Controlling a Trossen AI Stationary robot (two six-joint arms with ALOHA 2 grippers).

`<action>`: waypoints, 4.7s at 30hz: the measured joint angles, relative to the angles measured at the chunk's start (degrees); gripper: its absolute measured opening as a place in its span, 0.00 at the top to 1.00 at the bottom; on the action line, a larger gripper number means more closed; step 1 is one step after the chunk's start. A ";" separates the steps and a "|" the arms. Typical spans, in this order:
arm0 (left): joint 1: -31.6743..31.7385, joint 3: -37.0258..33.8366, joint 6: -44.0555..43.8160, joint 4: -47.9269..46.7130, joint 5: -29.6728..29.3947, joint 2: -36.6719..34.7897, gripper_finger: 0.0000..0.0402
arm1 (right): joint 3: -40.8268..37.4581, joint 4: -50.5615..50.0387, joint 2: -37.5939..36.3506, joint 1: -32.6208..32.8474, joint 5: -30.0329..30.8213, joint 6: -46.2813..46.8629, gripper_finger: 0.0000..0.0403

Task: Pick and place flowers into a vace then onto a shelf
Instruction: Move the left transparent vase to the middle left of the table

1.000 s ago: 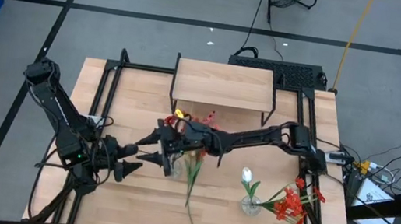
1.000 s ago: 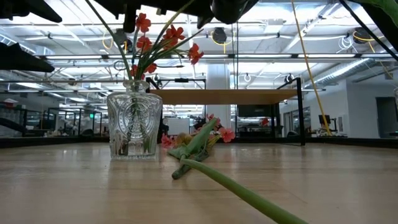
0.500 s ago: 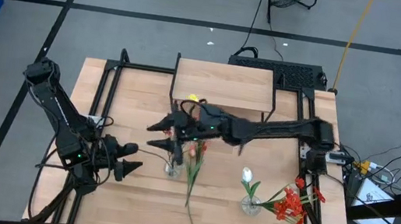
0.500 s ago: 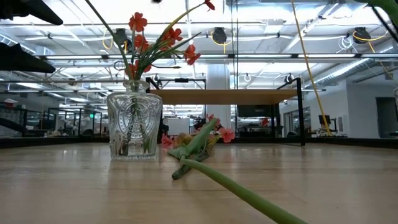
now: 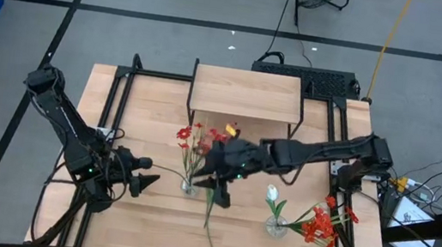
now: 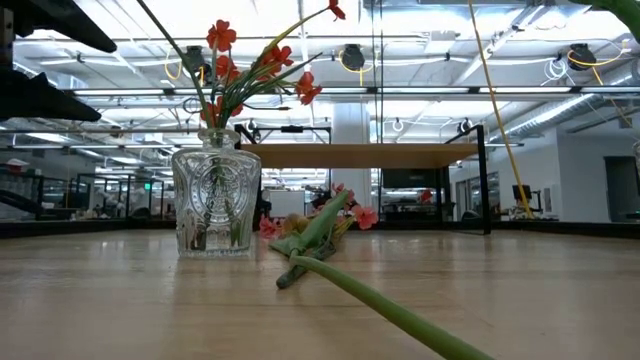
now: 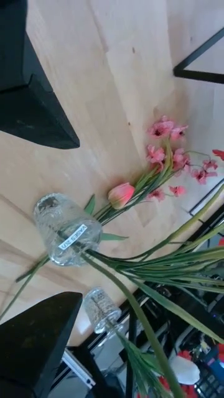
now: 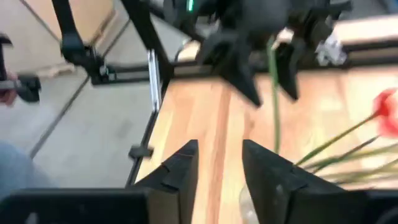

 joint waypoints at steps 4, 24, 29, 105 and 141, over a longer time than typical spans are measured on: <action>0.15 0.01 0.00 -0.03 1.27 0.00 0.01 | -6.94 3.96 0.59 1.35 -0.31 2.50 0.75; -2.71 0.00 -0.50 0.98 5.29 0.00 0.01 | -38.35 45.42 1.28 2.07 13.29 10.70 0.44; -1.44 0.00 -0.65 0.25 6.33 0.01 0.01 | -38.09 47.01 3.94 1.22 11.51 11.04 0.42; 1.16 0.02 -1.51 -5.07 13.50 -0.02 0.01 | -32.29 55.14 14.96 -3.05 4.46 0.83 0.48; -3.78 0.02 -1.46 0.39 14.56 0.02 0.01 | -17.34 56.67 28.24 -5.96 14.78 -8.56 0.48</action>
